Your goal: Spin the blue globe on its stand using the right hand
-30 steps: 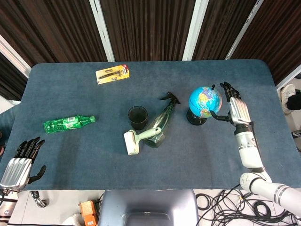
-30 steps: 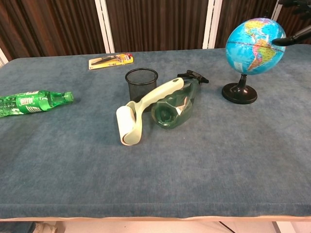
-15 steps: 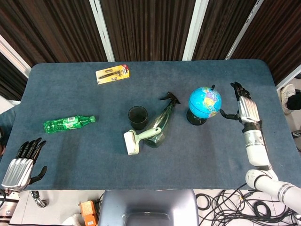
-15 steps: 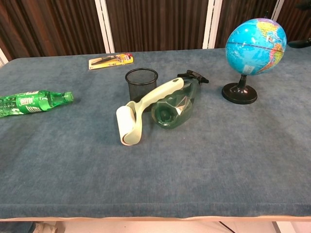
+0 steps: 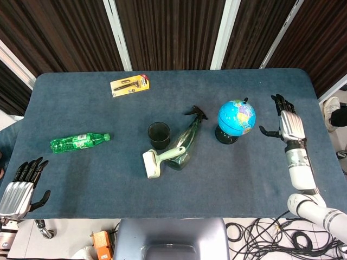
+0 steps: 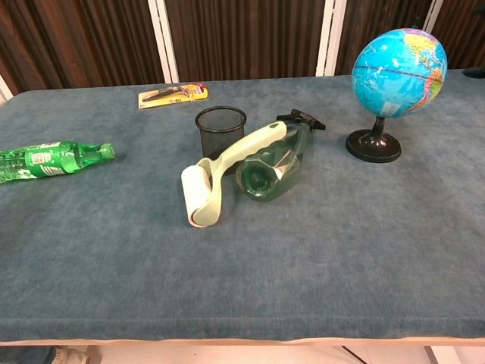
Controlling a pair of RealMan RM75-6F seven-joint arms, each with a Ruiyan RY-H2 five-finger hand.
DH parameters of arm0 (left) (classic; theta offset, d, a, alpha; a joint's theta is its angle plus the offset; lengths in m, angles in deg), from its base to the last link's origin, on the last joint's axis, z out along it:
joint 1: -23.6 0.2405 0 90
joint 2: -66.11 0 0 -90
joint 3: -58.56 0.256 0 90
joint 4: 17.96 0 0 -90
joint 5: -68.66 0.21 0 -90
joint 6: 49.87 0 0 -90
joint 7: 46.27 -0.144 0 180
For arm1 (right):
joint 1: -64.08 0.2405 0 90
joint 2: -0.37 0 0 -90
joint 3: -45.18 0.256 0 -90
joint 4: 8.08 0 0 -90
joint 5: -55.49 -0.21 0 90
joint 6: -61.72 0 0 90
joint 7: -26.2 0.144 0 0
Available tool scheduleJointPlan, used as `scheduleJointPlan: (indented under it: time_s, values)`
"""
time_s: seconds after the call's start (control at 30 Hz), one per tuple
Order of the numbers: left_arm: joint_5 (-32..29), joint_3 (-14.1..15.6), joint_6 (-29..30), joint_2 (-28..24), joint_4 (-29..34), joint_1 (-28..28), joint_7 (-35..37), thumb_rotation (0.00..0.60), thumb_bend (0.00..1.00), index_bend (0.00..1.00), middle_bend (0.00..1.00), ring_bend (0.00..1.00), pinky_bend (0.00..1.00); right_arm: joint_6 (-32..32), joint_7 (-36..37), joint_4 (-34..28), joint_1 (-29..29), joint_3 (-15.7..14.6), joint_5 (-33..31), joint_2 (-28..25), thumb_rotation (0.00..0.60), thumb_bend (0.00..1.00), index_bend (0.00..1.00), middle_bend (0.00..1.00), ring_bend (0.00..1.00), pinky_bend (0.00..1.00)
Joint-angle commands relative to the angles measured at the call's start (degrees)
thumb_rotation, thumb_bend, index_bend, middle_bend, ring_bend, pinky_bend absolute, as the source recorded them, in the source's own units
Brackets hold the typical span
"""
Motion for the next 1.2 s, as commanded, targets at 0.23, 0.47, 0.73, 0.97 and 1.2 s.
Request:
scheduleJointPlan:
  time_s: [0.23, 0.47, 0.73, 0.97, 1.2]
  values:
    - [0.7, 0.3, 0.5, 0.0, 0.3, 0.2, 0.0, 0.6, 0.38, 0.06, 0.0, 0.0, 0.0, 6.8, 3.2, -12.5, -4.5, -1.9, 7.4, -5.6, 0.6, 0.17, 0.0, 0.0, 0.0, 0.0]
    - [0.6, 0.3, 0.2, 0.1, 0.1, 0.1, -0.1, 0.6, 0.38, 0.06, 0.0, 0.0, 0.0, 8.3, 1.4, -12.3, -2.4, -0.7, 6.9, -0.8, 0.6, 0.17, 0.0, 0.0, 0.0, 0.0]
    - [0.0, 0.3, -0.4, 0.1, 0.2, 0.0, -0.3, 0.6, 0.38, 0.06, 0.0, 0.0, 0.0, 5.3, -0.6, -9.1, 1.1, 0.8, 3.1, 4.0, 0.6, 0.17, 0.0, 0.0, 0.0, 0.0]
    - [-0.4, 0.2, -0.6, -0.1, 0.2, 0.0, -0.3, 0.6, 0.38, 0.06, 0.0, 0.0, 0.0, 5.0, -0.6, -7.8, 1.4, 1.2, 2.1, 4.4, 0.6, 0.17, 0.0, 0.0, 0.0, 0.0]
    - [-0.5, 0.1, -0.7, 0.0, 0.2, 0.0, -0.4, 0.6, 0.38, 0.06, 0.0, 0.0, 0.0, 5.0, -0.2, -7.1, 1.1, 1.3, 1.7, 3.9, 0.6, 0.17, 0.0, 0.0, 0.0, 0.0]
